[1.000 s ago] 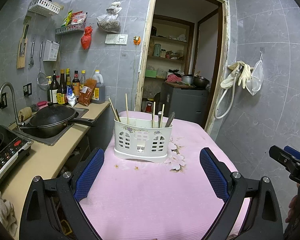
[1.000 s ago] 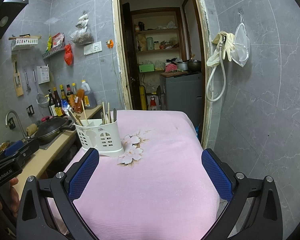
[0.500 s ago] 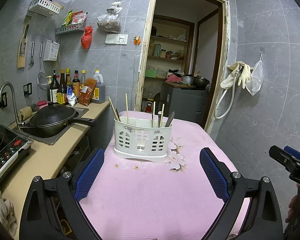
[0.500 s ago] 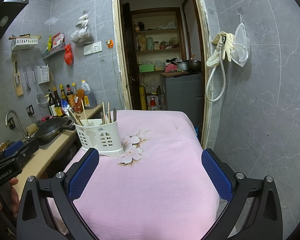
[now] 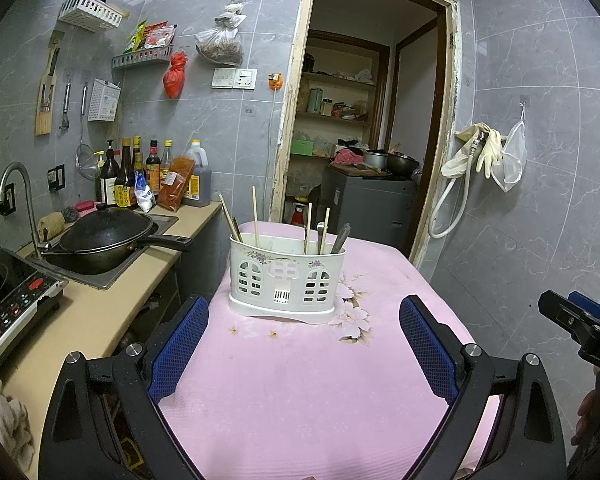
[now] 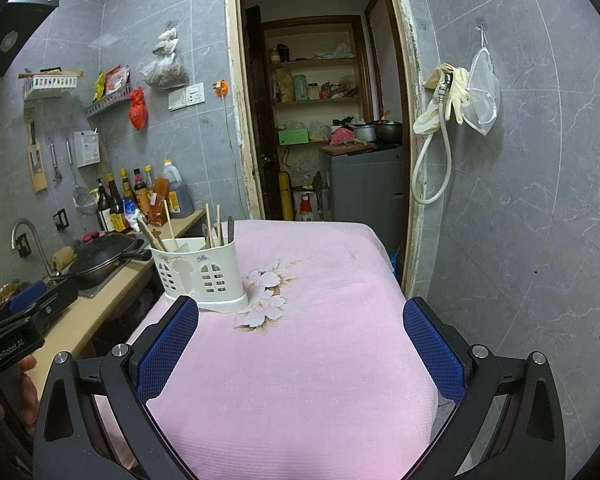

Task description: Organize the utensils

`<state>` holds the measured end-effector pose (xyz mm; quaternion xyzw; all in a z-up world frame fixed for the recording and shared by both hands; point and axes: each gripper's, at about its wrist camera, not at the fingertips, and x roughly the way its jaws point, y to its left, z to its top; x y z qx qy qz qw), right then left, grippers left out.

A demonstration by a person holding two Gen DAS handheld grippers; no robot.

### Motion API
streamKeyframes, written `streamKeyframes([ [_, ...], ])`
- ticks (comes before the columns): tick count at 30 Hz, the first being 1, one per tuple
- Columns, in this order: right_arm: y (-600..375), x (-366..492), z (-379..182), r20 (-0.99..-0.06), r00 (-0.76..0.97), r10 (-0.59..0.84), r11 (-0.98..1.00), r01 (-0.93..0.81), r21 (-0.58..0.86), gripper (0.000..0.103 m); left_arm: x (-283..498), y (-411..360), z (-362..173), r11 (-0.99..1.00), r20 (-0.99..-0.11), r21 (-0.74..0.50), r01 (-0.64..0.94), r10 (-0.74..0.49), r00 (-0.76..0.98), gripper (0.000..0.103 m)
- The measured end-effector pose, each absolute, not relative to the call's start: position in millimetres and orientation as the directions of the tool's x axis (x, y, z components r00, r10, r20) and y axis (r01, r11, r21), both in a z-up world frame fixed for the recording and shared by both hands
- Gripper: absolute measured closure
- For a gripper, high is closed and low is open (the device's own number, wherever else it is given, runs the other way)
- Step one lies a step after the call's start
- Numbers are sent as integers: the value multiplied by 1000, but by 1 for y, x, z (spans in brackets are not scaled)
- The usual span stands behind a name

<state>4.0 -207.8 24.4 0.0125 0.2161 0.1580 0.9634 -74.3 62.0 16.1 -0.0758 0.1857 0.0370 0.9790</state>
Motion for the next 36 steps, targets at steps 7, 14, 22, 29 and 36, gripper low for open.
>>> streamKeyframes([
  [7,-208,4,24,-416,856,307,950,-297,91,0,-74,63,15,985,-370,-138,-102,44,928,10],
  [14,-208,4,24,-416,856,307,951,-297,90,0,-74,62,15,985,-371,-138,-104,46,928,10],
  [22,-208,4,24,-416,856,307,950,-298,90,0,-75,61,12,985,-373,-138,-103,45,927,10],
  [29,-208,4,24,-418,855,307,950,-297,91,0,-77,60,9,987,-381,-127,-97,41,924,10],
  [36,-208,4,23,-418,855,307,950,-298,90,0,-74,58,8,988,-391,-105,-116,66,918,10],
])
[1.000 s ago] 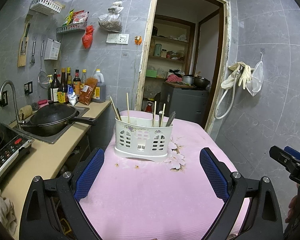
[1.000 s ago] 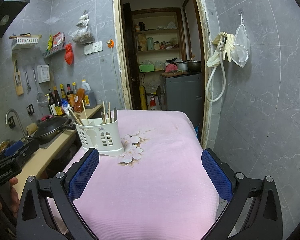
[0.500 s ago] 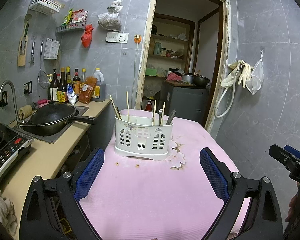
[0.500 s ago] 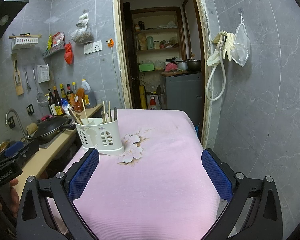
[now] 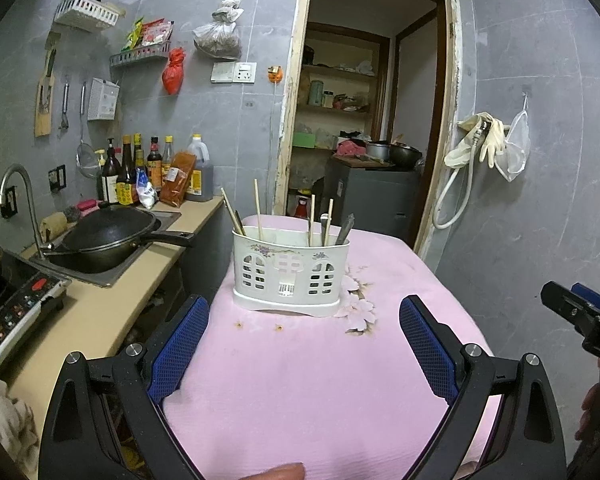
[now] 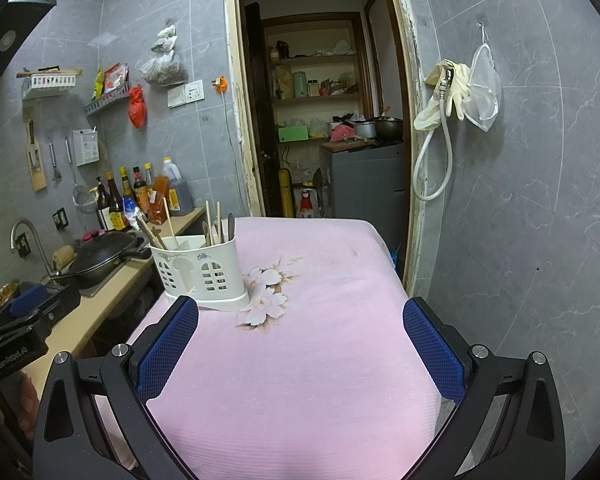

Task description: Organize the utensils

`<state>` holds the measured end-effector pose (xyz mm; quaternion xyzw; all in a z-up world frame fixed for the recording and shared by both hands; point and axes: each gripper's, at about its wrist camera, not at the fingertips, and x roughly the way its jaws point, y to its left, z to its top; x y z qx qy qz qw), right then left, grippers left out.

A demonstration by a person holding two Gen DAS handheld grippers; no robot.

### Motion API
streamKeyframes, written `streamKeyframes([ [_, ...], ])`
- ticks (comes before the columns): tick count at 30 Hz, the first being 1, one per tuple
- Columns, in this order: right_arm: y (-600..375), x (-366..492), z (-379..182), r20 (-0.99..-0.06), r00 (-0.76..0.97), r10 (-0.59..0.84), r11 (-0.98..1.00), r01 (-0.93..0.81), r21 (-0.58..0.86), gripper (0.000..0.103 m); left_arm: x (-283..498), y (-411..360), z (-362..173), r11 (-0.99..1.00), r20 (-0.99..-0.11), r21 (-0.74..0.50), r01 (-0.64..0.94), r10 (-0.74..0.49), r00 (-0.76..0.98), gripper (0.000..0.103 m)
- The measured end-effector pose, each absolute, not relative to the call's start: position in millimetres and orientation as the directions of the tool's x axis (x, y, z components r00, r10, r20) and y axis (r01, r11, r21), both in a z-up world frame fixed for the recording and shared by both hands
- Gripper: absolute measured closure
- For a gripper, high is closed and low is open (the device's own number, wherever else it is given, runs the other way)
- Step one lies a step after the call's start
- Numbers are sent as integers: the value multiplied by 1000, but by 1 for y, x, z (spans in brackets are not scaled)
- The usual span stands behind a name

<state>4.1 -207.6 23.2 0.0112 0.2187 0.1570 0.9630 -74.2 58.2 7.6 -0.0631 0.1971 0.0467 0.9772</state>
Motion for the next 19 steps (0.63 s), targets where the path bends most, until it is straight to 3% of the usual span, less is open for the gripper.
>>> streamKeyframes([
  [19,-207,4,22,-421,854,307,950,-297,91,0,-68,59,6,987,-405,-97,-127,78,911,10],
])
